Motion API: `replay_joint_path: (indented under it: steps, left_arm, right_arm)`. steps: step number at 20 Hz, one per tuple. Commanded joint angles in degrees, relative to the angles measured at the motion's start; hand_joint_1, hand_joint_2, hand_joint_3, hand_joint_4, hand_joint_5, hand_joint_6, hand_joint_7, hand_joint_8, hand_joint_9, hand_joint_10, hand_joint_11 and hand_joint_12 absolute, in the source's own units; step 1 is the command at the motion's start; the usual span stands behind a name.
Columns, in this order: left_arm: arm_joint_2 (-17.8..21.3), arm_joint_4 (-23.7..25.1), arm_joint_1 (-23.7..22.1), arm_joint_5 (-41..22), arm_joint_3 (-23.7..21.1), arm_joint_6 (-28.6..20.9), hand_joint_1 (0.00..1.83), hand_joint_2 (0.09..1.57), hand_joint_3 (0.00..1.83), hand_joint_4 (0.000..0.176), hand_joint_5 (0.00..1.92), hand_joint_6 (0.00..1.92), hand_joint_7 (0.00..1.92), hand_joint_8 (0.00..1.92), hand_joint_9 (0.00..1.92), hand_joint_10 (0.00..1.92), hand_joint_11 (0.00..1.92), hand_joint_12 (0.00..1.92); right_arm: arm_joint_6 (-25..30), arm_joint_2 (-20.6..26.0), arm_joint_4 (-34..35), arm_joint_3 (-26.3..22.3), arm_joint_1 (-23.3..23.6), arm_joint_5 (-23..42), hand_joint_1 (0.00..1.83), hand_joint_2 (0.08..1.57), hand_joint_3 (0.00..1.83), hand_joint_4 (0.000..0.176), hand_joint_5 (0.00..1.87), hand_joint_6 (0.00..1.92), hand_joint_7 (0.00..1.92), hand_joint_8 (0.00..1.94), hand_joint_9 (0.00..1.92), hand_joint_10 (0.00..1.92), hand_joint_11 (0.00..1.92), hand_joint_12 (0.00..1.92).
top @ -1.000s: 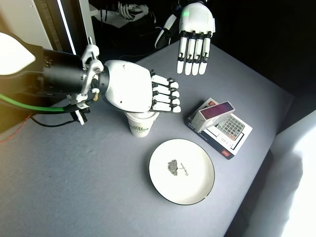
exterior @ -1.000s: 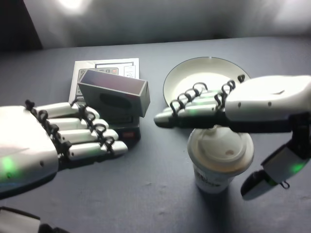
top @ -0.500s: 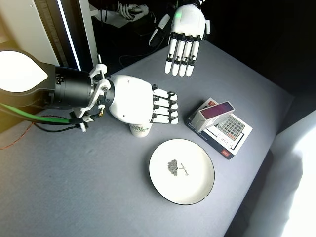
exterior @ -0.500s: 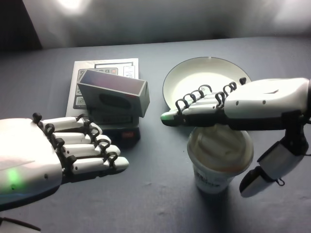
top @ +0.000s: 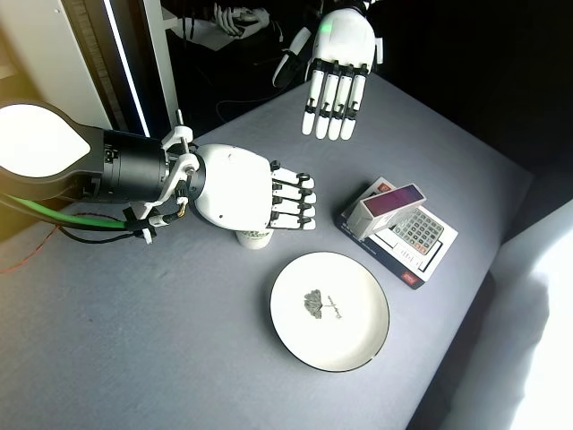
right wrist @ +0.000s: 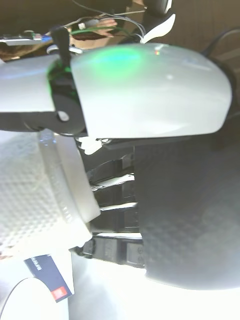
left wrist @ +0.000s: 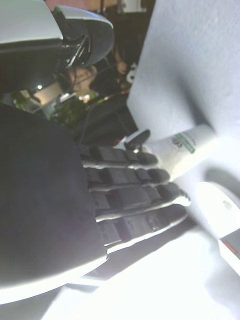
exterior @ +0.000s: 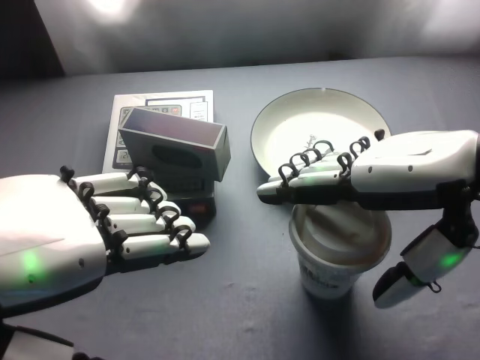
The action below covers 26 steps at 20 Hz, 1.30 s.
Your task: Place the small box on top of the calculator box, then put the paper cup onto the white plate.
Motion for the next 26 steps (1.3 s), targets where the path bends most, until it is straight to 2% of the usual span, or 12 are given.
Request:
replay_joint_path:
  steps: [1, 3, 5, 8, 10, 14, 16, 17, 18, 19, 21, 26]
  left_arm:
    - [0.02, -1.4, -0.96, -4.72, 0.28, -0.03, 0.35, 1.03, 0.0, 0.0, 0.21, 0.0, 0.26, 0.0, 0.24, 0.0, 0.0, 0.53]
    - [-0.26, -1.22, -1.51, -4.2, 0.48, -0.03, 0.36, 1.03, 0.0, 0.0, 0.23, 0.0, 0.31, 0.0, 0.29, 0.01, 0.0, 0.64]
    - [-0.34, -1.1, -1.63, -4.09, 0.55, -0.03, 0.34, 1.04, 0.0, 0.0, 0.21, 0.0, 0.28, 0.0, 0.27, 0.0, 0.0, 0.59]
    - [-0.34, -1.06, -1.63, -4.09, 0.72, -0.03, 0.35, 1.04, 0.0, 0.0, 0.23, 0.01, 0.31, 0.01, 0.3, 0.01, 0.0, 0.64]
    - [-0.34, -1.06, -1.63, -4.1, 0.83, -0.03, 0.38, 1.05, 0.0, 0.0, 0.26, 0.01, 0.34, 0.01, 0.32, 0.01, 0.0, 0.7]
    - [-0.34, -1.19, -1.84, -4.1, 0.86, -0.03, 0.39, 1.07, 0.0, 0.0, 0.27, 0.0, 0.36, 0.01, 0.34, 0.01, 0.0, 0.7]
    - [-0.34, -1.25, -2.14, -4.09, 0.81, -0.03, 0.38, 1.07, 0.0, 0.0, 0.29, 0.0, 0.38, 0.01, 0.37, 0.01, 0.0, 0.75]
    - [-0.34, -1.27, -2.29, -3.99, 0.78, -0.03, 0.37, 1.08, 0.0, 0.0, 0.28, 0.0, 0.37, 0.0, 0.35, 0.0, 0.0, 0.74]
    - [-0.34, -1.27, -2.46, -3.87, 0.76, -0.03, 0.37, 1.08, 0.0, 0.0, 0.28, 0.0, 0.37, 0.0, 0.35, 0.0, 0.0, 0.74]
    - [-0.34, -1.27, -2.58, -3.77, 0.74, -0.03, 0.43, 1.07, 0.0, 0.0, 0.31, 0.01, 0.4, 0.01, 0.37, 0.01, 0.0, 0.75]
    - [-0.34, -1.27, -2.64, -3.7, 0.75, -0.03, 0.44, 1.08, 0.0, 0.0, 0.31, 0.01, 0.41, 0.01, 0.38, 0.01, 0.0, 0.75]
    - [-0.34, -1.22, -2.71, -3.65, 0.81, -0.03, 0.41, 1.09, 0.0, 0.0, 0.29, 0.0, 0.39, 0.0, 0.37, 0.0, 0.0, 0.75]
  right_arm:
    - [-0.07, 0.4, 1.72, 0.03, 0.15, 3.07, 1.2, 0.84, 0.01, 0.0, 0.0, 0.0, 0.0, 0.0, 0.0, 0.0, 0.0, 0.0]
    - [-0.94, 0.4, 1.72, 0.03, -0.18, 3.09, 1.25, 0.93, 0.04, 0.0, 0.0, 0.0, 0.0, 0.0, 0.0, 0.0, 0.0, 0.0]
    - [-1.39, 0.4, 1.72, 0.21, -0.49, 3.35, 1.24, 0.99, 0.03, 0.0, 0.01, 0.0, 0.0, 0.0, 0.02, 0.01, 0.0, 0.44]
    - [-1.48, 0.41, 1.72, 0.58, -0.73, 3.9, 1.22, 1.04, 0.02, 0.0, 0.05, 0.01, 0.07, 0.01, 0.1, 0.03, 0.0, 0.71]
    - [-1.89, 0.41, 1.72, 0.77, -0.79, 4.14, 1.32, 1.05, 0.0, 0.0, 0.27, 0.03, 0.3, 0.02, 0.28, 0.05, 0.0, 1.13]
    - [-2.66, 0.42, 1.72, 1.48, -1.05, 5.35, 1.35, 1.13, 0.0, 0.0, 0.57, 0.02, 0.6, 0.01, 0.54, 0.05, 0.09, 1.32]
    - [-2.73, 0.42, 1.72, 1.69, -1.08, 5.36, 1.38, 1.12, 0.0, 0.0, 0.8, 0.04, 0.86, 0.03, 0.79, 0.09, 0.37, 1.28]
    - [-2.73, 0.42, 1.72, 1.68, -1.09, 5.52, 1.56, 1.15, 0.0, 0.0, 0.87, 0.04, 0.78, 1.13, 0.86, 0.09, 0.61, 1.4]
    - [-2.73, 0.42, 1.72, 1.66, -1.12, 5.8, 1.56, 1.15, 0.0, 0.0, 0.87, 0.04, 0.78, 1.13, 0.86, 0.09, 0.61, 1.4]
    - [-2.7, 0.42, 1.72, 1.65, -1.13, 5.91, 1.48, 1.16, 0.01, 0.0, 0.76, 1.2, 0.88, 1.01, 0.77, 1.19, 0.75, 1.67]
    - [-2.54, 0.41, 1.76, 1.63, -1.12, 5.93, 1.48, 1.16, 0.0, 0.0, 0.78, 1.22, 0.87, 1.0, 0.79, 1.2, 0.76, 1.67]
    - [-2.67, 0.41, 5.89, 1.63, -0.27, 6.24, 1.36, 1.16, 0.0, 0.0, 0.86, 1.22, 0.89, 1.03, 0.81, 1.29, 0.72, 1.21]
